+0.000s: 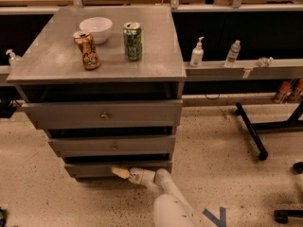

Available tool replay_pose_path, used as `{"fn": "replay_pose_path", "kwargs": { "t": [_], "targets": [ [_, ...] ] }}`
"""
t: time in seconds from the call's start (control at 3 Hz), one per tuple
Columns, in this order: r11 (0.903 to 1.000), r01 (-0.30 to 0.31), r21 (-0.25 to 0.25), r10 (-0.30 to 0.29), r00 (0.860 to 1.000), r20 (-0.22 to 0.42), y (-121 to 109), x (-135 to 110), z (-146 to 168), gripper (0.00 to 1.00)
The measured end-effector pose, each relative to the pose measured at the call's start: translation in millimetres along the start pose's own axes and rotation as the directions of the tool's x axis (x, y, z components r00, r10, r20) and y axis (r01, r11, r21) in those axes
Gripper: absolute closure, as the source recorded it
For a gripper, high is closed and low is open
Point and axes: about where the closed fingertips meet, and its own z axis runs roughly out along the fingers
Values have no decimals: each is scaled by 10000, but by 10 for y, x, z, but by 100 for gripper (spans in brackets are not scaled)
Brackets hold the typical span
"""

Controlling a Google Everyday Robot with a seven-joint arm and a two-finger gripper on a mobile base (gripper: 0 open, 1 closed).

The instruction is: Close bottom drawer

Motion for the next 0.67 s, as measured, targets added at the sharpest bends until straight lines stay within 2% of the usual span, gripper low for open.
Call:
{"fn": "replay_pose_path", "kwargs": {
  "t": [0.33, 0.67],
  "targets": [
    [9999, 119, 7, -119, 9993, 358, -37, -176, -46, 100],
    [9998, 179, -6, -179, 9987, 482, 1, -185, -88, 100]
  ]
}}
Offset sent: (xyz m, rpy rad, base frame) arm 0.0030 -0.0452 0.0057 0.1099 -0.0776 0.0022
